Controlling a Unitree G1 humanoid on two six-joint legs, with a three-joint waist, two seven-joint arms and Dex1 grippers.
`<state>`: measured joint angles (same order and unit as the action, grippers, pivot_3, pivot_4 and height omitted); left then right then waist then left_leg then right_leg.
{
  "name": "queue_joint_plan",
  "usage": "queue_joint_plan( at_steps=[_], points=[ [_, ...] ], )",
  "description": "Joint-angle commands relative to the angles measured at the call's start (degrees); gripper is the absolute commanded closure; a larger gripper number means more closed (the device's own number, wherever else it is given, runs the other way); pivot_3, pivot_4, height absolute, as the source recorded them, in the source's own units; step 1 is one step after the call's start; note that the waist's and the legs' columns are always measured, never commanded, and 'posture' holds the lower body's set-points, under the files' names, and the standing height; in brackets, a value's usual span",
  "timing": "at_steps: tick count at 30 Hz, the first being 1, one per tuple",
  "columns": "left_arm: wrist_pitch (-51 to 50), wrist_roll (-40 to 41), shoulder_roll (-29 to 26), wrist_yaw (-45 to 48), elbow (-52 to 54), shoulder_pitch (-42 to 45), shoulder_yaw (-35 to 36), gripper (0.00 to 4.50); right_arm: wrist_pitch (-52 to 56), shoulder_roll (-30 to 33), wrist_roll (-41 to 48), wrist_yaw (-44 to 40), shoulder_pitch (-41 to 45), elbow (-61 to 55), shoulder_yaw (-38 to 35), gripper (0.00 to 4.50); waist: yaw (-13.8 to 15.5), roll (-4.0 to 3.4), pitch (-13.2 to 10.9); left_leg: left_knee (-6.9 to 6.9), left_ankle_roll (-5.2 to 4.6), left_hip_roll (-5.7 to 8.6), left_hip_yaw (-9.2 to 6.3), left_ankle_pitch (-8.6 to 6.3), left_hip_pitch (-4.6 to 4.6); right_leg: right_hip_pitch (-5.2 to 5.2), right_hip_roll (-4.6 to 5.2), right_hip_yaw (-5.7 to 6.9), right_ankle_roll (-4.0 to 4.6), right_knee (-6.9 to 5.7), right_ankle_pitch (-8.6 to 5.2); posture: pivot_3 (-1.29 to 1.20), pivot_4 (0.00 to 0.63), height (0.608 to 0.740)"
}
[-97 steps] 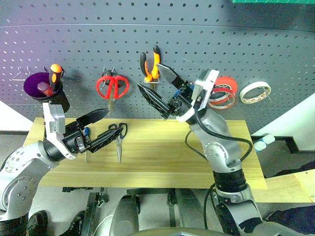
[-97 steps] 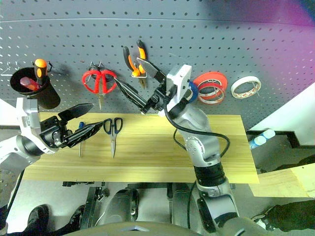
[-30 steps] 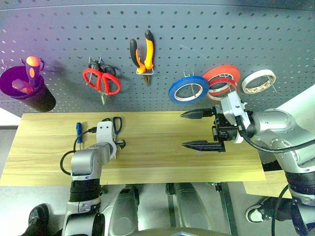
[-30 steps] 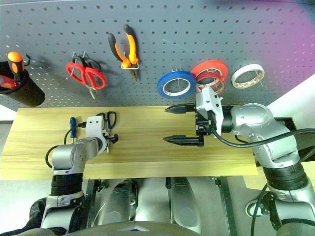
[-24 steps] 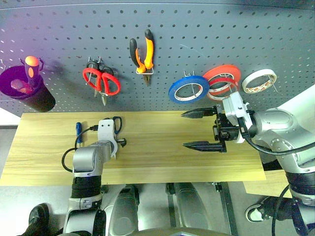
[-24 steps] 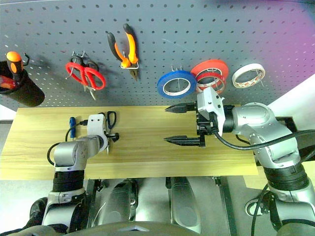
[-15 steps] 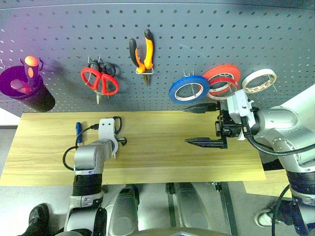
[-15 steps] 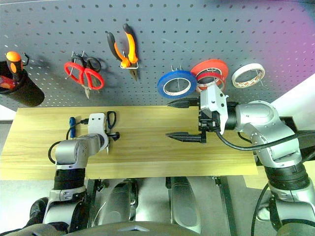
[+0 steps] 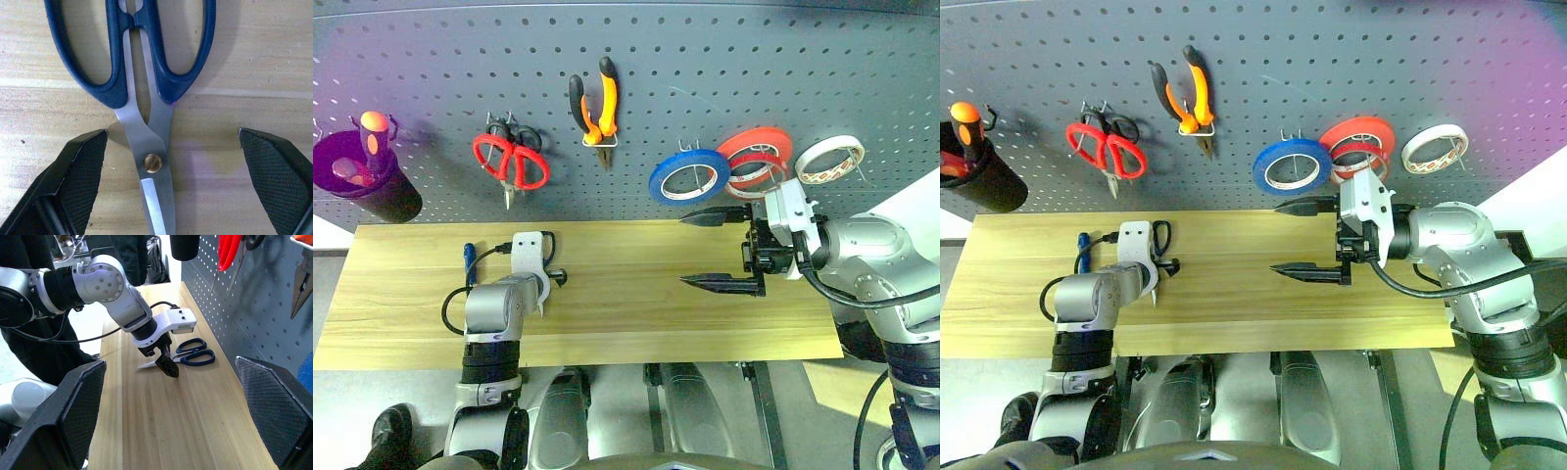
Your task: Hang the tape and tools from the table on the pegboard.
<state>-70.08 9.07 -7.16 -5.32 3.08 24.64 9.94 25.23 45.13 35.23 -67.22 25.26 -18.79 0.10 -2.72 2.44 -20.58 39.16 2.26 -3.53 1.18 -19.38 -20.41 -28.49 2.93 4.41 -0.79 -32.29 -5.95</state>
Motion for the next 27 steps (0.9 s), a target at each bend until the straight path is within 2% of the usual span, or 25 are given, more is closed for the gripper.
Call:
queue_joint_plan(
  at_steps=[1, 7, 9, 19, 24, 27],
  points=[
    [-0.92, -1.04, 0.74, -1.08, -0.77, -0.92, 1.17, 1.27, -0.12, 0.29, 0.92, 0.32, 0.13, -1.22, -2.19, 0.00, -0.02, -0.01, -0.09, 0.00, 0.00, 0.00, 0.00, 0.00, 0.00, 0.00, 0.00, 0.00, 0.00, 0.00, 0.00, -0.17, 0.389, 0.733],
    [-0.63, -1.84, 1.10, -2.26, -0.50, -0.99, 2.23, 3.36, 0.05, 0.25, 0.80, 0.47, 0.95, -0.65, -2.00, 0.00, -0.13, -0.01, -0.23, 0.00, 0.00, 0.00, 0.01, 0.00, 0.00, 0.00, 0.00, -0.01, 0.02, 0.00, -0.02, -0.17, 0.392, 0.733],
    [-0.99, -1.96, 1.39, -2.45, -0.71, -1.02, 2.82, 3.81, -0.01, 0.26, 0.63, 0.44, 1.17, -0.58, -1.86, 0.00, -0.19, 0.00, -0.24, -0.01, 0.00, 0.00, 0.01, 0.00, 0.00, 0.00, 0.00, -0.01, 0.08, 0.00, -0.05, -0.17, 0.393, 0.733],
    [-2.22, -2.40, 1.34, -2.29, -0.07, -2.32, 2.23, 3.83, -0.35, -0.06, 0.33, 0.36, 1.02, -0.44, -1.56, 0.00, -1.27, 0.00, -0.24, -0.01, 0.01, 0.00, 0.02, 0.00, -0.03, 0.00, 0.02, -0.01, 0.07, 0.03, -0.07, -0.16, 0.382, 0.733],
    [-5.70, -1.85, -3.17, 2.08, 4.07, -4.90, -3.43, 3.83, -1.18, -0.10, -0.10, -0.02, 0.86, 0.18, -1.52, 0.00, -1.47, 0.00, -0.24, -0.07, 0.01, 0.00, 0.03, -0.01, -0.02, -0.02, 0.00, -0.01, 0.07, 0.05, -0.08, -0.16, 0.376, 0.733],
    [-8.64, -1.60, -5.19, 3.51, 8.63, -7.58, -4.49, 3.83, -2.15, 0.11, -0.56, -0.67, 0.96, 1.14, -1.66, 0.00, -1.46, -0.01, -0.24, -0.13, 0.01, -0.01, 0.03, -0.01, -0.02, -0.08, -0.01, -0.01, 0.05, 0.08, -0.08, -0.15, 0.371, 0.733]
  ],
)
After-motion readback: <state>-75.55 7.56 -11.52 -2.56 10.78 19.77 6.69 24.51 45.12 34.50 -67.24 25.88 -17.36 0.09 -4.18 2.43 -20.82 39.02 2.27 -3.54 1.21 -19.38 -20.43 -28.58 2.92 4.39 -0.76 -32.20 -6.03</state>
